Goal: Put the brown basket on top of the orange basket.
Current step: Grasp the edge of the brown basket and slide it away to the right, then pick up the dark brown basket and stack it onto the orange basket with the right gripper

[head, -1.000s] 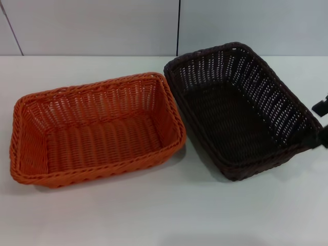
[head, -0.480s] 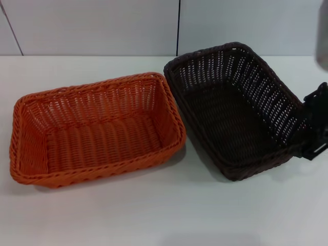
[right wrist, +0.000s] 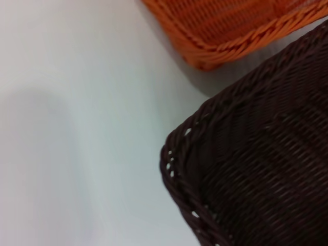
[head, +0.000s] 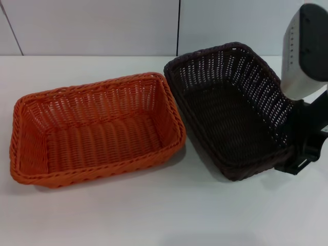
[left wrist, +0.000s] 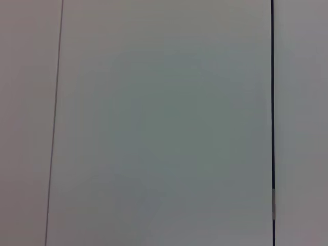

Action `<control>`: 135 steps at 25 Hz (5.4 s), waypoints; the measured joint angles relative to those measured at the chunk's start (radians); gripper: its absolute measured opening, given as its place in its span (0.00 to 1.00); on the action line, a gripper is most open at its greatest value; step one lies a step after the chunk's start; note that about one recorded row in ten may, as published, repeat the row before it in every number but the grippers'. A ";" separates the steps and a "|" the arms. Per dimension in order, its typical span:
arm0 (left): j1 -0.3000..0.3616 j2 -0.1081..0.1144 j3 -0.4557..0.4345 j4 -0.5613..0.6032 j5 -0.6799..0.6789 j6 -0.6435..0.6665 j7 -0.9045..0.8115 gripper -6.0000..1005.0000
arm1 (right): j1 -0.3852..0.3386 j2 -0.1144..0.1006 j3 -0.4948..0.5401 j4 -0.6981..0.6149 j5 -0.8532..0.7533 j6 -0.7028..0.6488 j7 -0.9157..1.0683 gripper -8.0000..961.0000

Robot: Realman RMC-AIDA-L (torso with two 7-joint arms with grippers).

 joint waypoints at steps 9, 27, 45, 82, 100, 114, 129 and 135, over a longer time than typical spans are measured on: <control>-0.005 0.003 -0.004 0.002 0.000 -0.023 0.000 0.77 | -0.008 0.003 -0.041 0.110 0.045 0.092 0.001 0.84; -0.009 0.007 -0.006 0.014 0.000 -0.031 0.000 0.77 | 0.005 0.002 -0.098 0.302 0.024 0.280 0.015 0.75; -0.010 0.008 -0.006 0.017 0.000 -0.031 0.000 0.77 | -0.029 0.003 -0.096 0.172 -0.005 0.237 0.029 0.31; -0.003 0.001 0.001 0.025 0.000 -0.031 -0.017 0.77 | -0.061 0.004 -0.220 -0.422 -0.012 0.203 -0.258 0.20; -0.004 -0.001 0.015 0.016 0.000 -0.018 -0.029 0.77 | -0.209 0.001 -0.221 -0.385 0.211 0.358 -0.990 0.20; -0.008 -0.003 0.028 0.016 0.000 -0.007 -0.029 0.77 | -0.169 0.001 -0.148 -0.162 0.255 0.464 -1.279 0.20; -0.016 -0.006 0.024 0.014 0.000 -0.005 -0.029 0.77 | -0.184 0.005 -0.180 -0.101 0.358 0.538 -1.431 0.20; -0.016 -0.006 0.026 0.015 -0.010 0.004 -0.029 0.77 | -0.169 0.001 -0.194 -0.036 0.361 0.565 -1.436 0.20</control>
